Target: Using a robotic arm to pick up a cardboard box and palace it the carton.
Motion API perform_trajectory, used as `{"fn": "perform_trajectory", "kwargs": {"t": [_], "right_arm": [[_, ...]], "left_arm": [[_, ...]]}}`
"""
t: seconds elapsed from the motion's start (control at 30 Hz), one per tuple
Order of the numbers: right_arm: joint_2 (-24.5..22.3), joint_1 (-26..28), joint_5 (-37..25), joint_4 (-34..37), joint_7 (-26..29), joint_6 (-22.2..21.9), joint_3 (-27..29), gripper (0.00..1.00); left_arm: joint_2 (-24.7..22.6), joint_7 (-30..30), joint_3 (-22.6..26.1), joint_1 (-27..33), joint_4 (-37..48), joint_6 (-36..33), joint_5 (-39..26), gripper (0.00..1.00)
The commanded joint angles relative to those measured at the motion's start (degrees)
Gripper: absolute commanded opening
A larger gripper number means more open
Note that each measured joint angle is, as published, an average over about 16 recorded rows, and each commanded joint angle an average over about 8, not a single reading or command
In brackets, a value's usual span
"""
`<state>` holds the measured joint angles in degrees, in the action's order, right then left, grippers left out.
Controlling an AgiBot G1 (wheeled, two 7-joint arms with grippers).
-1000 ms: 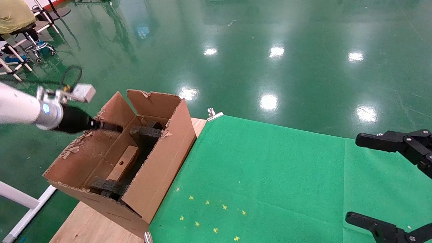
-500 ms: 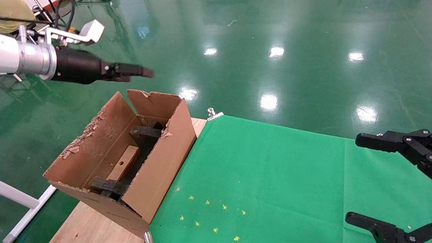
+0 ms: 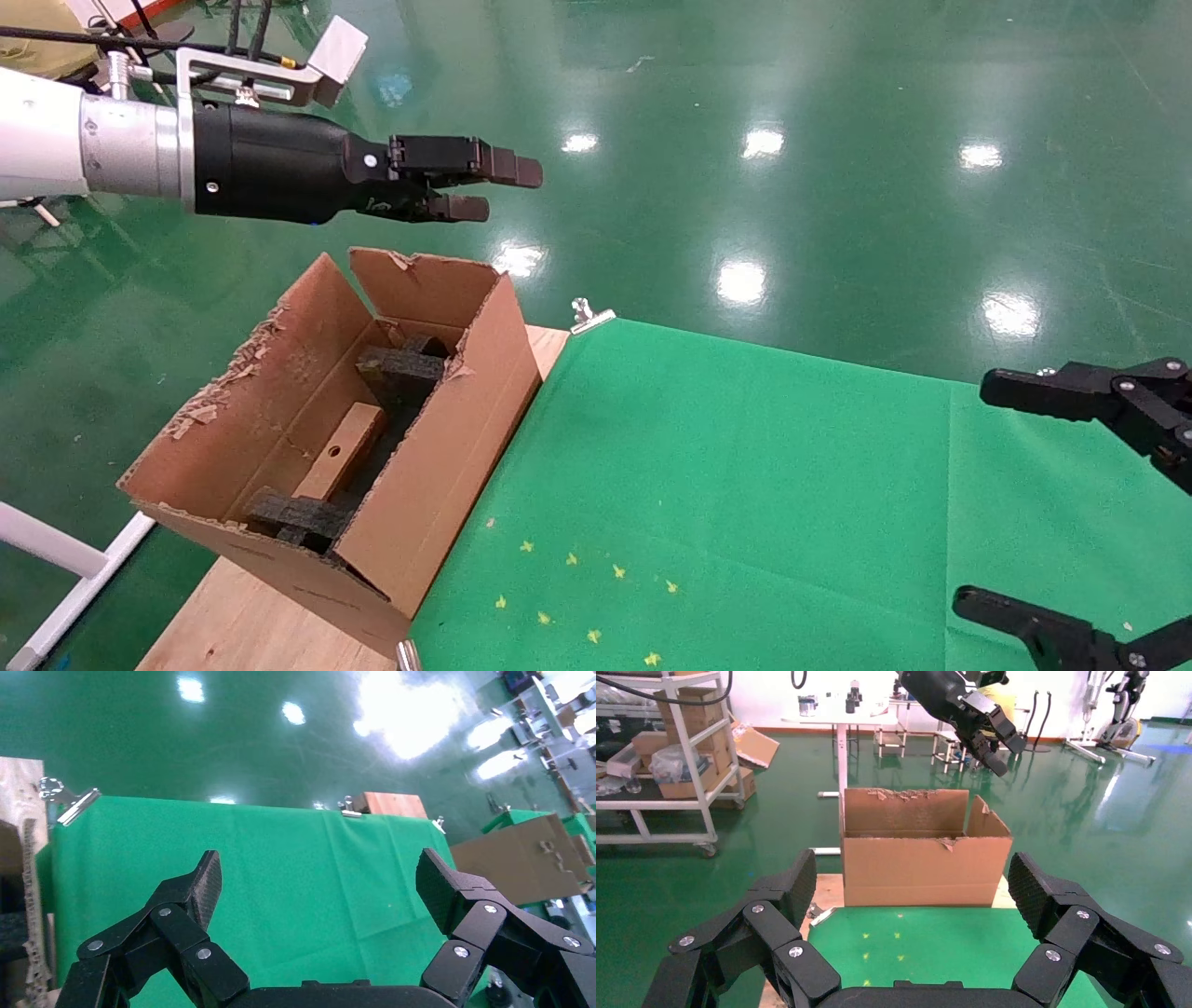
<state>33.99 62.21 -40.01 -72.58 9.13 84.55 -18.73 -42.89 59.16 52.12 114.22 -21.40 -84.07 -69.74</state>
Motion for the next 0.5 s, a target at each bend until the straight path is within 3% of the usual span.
{"fn": "perform_trajectory", "kwargs": {"t": [0.03,0.2,0.5], "right_arm": [[0.0,0.0,0.0,0.0,0.0,0.0,0.0,1.00],[0.0,0.0,0.0,0.0,0.0,0.0,0.0,1.00],[0.0,0.0,0.0,0.0,0.0,0.0,0.0,1.00]], "left_arm": [[0.0,0.7,-0.5,-0.5,-0.6,-0.6,0.9,1.00],[0.2,-0.8,-0.9,-1.4,-1.2,-0.2,1.0,1.00],[1.3,-7.3,-5.8,-8.5,-8.3,-0.5,4.8,1.00]]}}
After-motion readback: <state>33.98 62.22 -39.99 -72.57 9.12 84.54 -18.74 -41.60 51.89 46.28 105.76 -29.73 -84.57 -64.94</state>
